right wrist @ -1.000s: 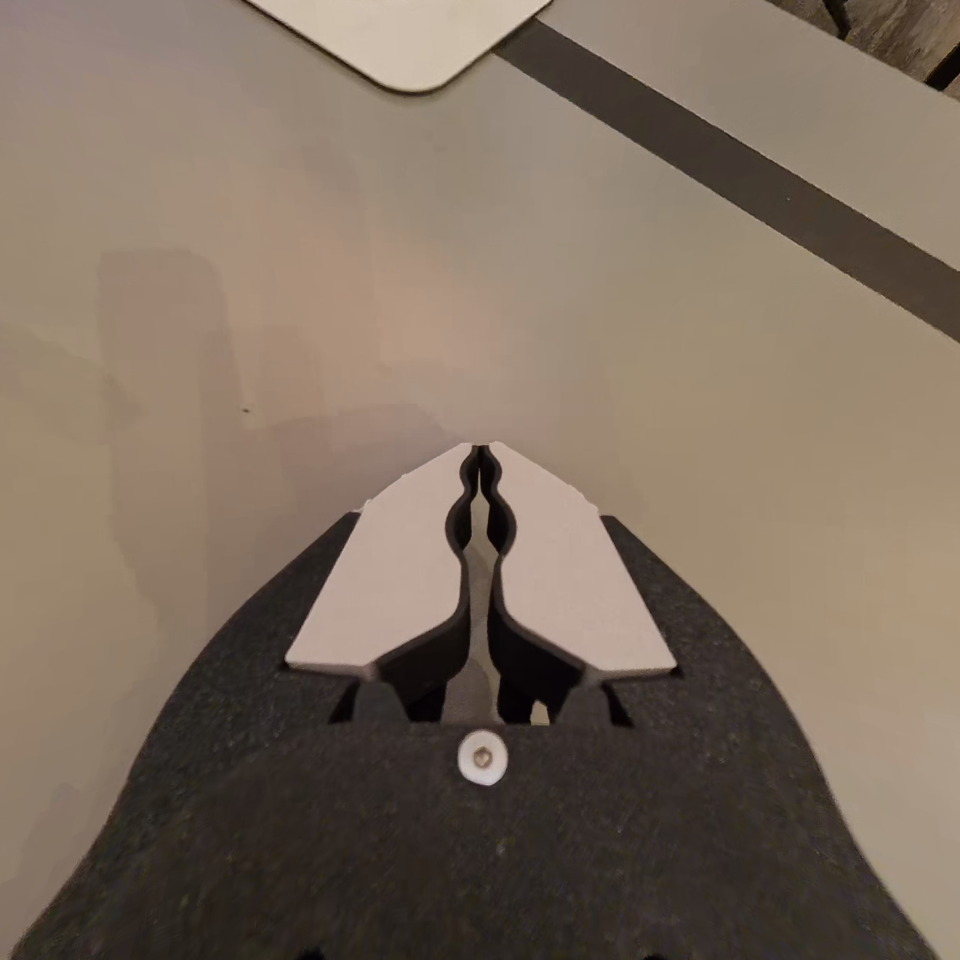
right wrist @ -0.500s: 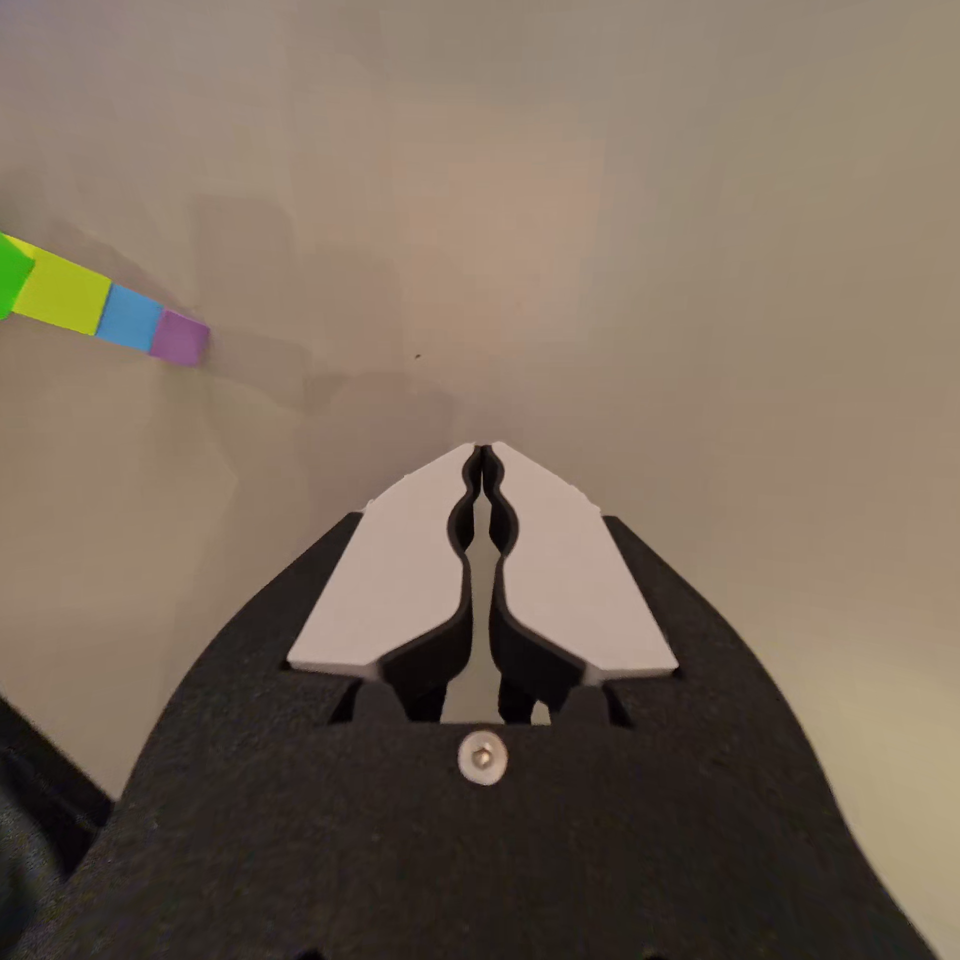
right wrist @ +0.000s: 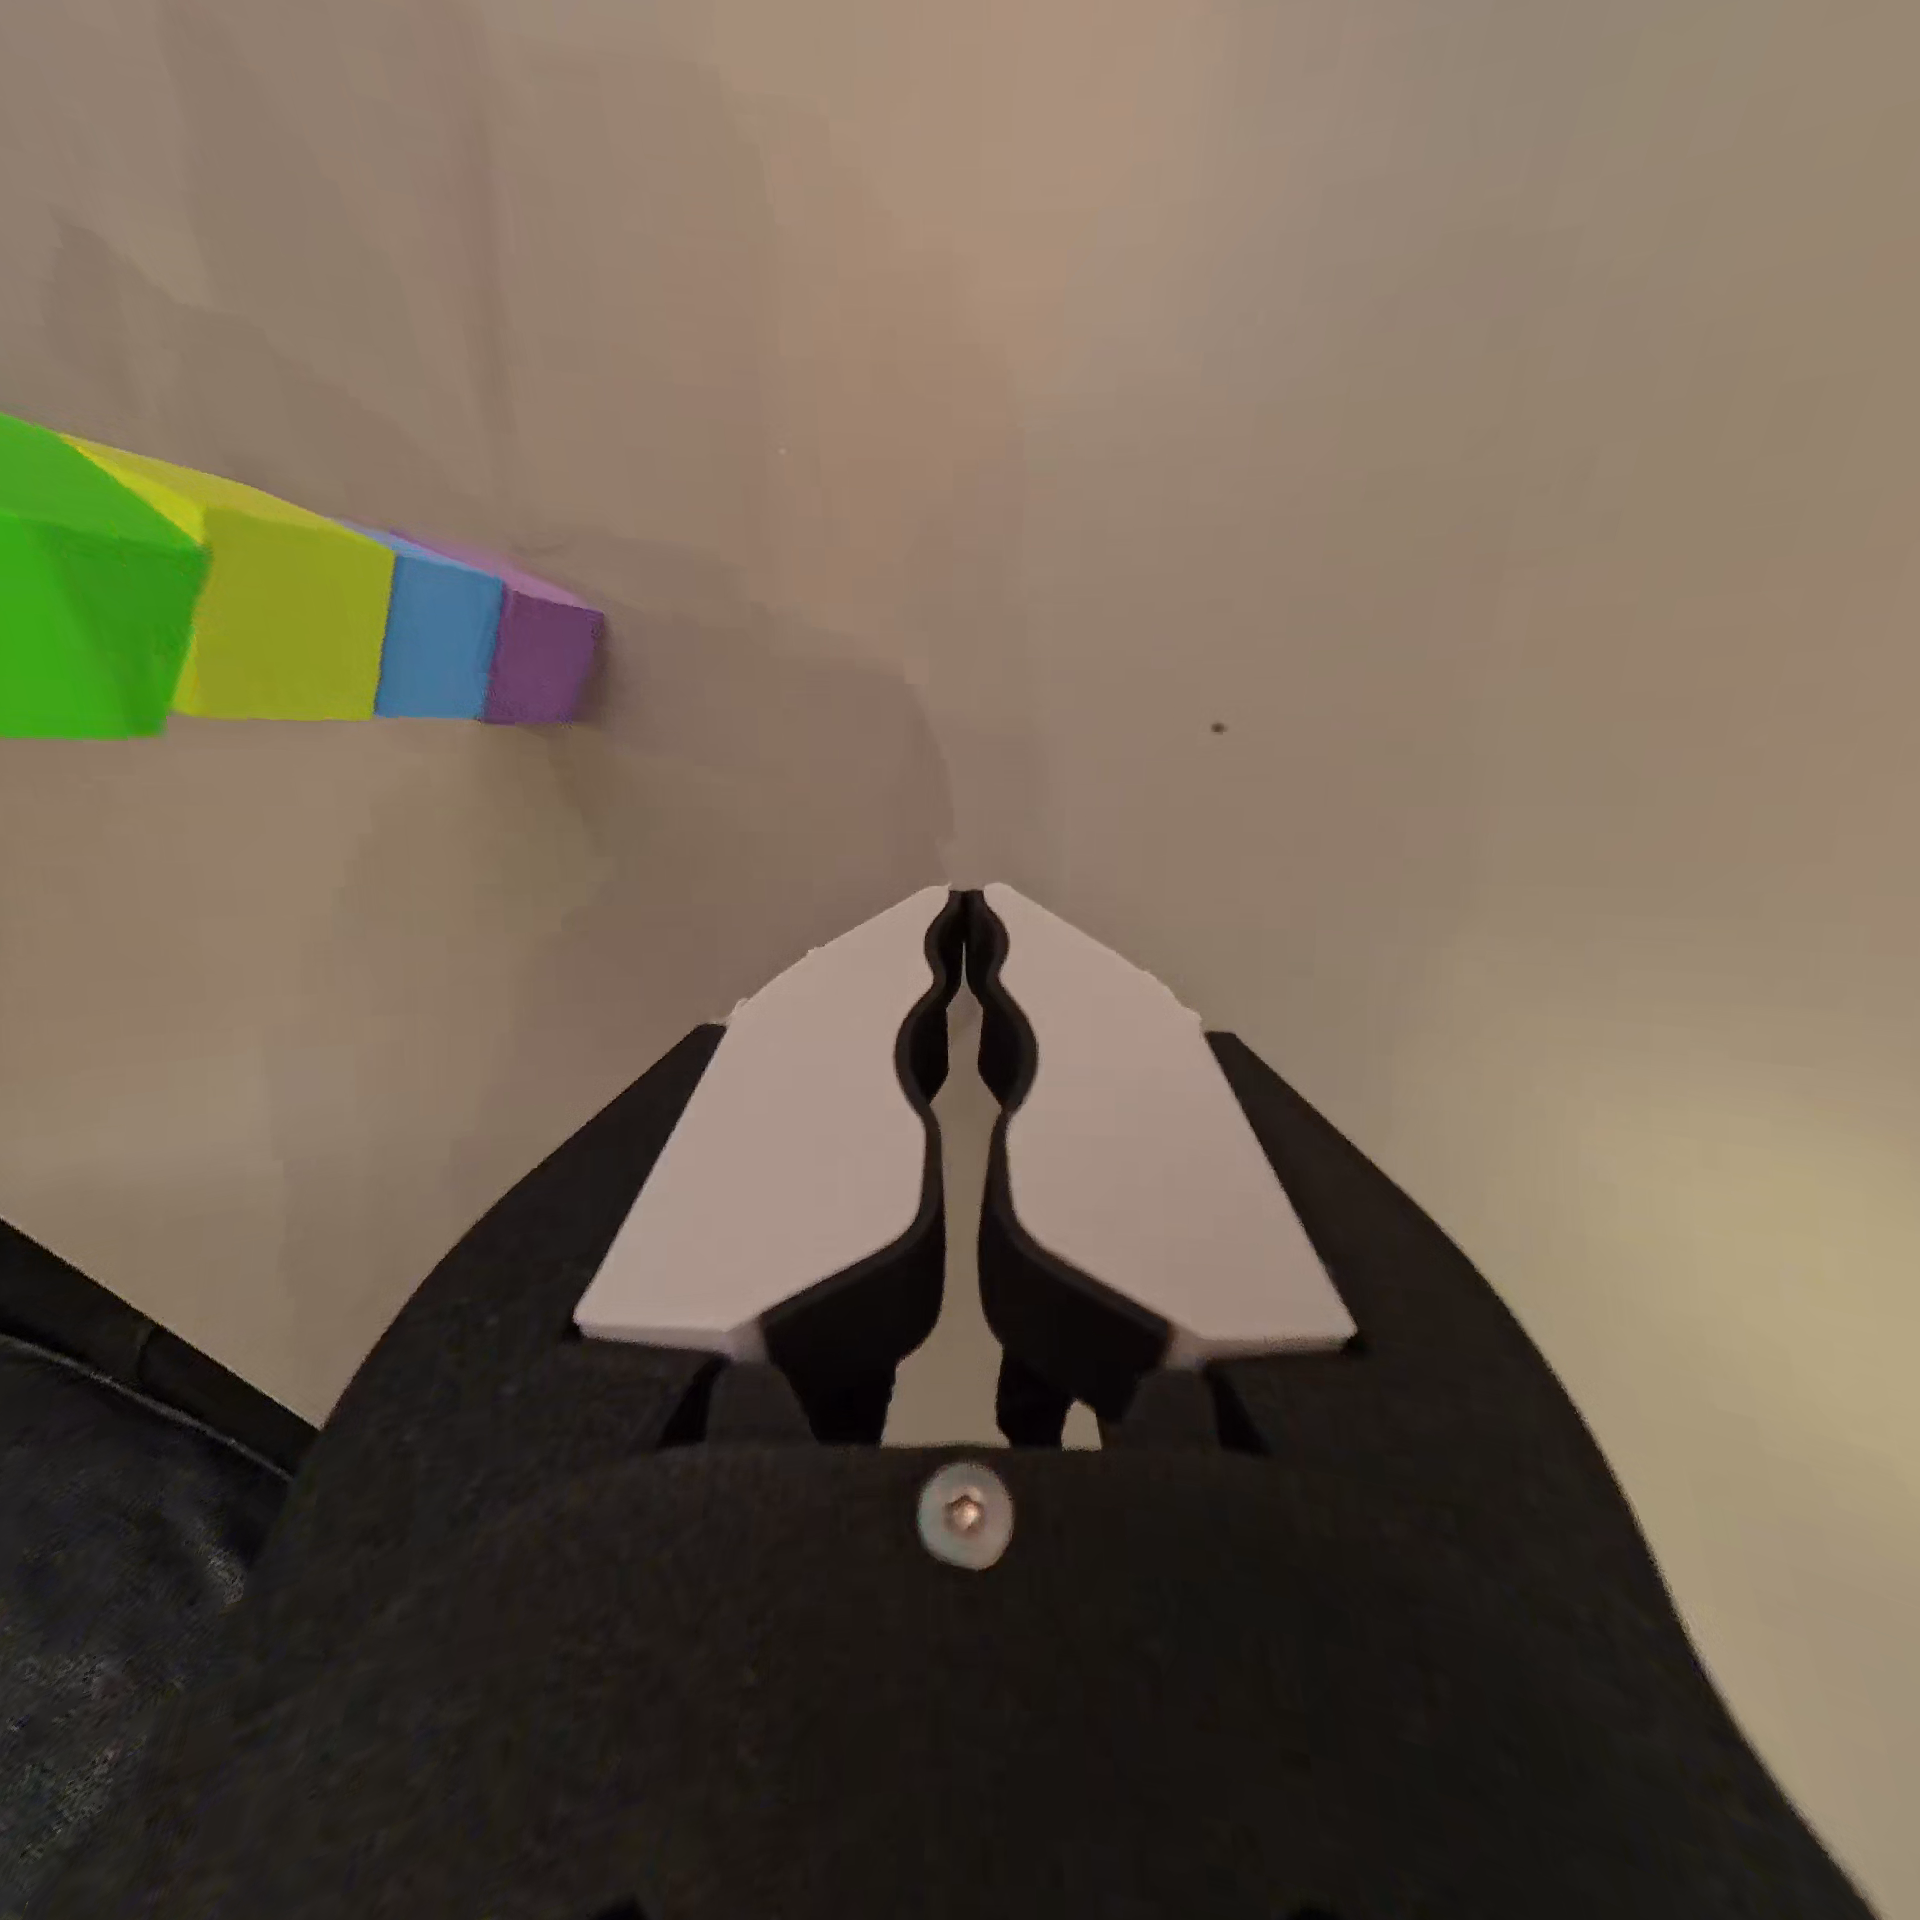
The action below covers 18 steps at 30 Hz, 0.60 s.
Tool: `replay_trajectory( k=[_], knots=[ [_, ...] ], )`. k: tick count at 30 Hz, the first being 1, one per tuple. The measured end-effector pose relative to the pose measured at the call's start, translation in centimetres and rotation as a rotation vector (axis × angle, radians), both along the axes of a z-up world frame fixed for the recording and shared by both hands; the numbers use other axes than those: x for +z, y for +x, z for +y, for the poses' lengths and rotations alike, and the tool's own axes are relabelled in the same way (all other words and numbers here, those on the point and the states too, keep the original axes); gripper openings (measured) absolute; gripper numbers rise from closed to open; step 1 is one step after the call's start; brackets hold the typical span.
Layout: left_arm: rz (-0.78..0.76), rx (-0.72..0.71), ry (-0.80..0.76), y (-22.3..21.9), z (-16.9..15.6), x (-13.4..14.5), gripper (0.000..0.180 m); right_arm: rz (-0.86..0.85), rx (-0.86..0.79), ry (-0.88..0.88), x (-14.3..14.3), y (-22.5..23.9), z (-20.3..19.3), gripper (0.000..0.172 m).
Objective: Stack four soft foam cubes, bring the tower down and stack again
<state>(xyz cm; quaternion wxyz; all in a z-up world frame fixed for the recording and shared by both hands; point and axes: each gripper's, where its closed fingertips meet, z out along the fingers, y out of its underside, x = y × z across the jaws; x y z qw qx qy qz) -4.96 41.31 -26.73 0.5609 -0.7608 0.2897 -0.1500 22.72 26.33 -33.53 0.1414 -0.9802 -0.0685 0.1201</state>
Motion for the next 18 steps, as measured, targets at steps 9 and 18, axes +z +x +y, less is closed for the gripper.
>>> replay_trajectory(
  k=[9, 18],
  knots=[
    [-0.029, 0.024, 0.02, -1.4, 0.2, 0.9, 0.0, 0.052, 0.142, -0.007, 0.4, -11.1, 3.3, 0.0],
    [-0.12, 0.156, 0.041, -7.9, 1.6, 2.1, 0.0, 0.069, 0.189, 0.056, 2.4, -13.1, 3.5, 0.0]
  ],
)
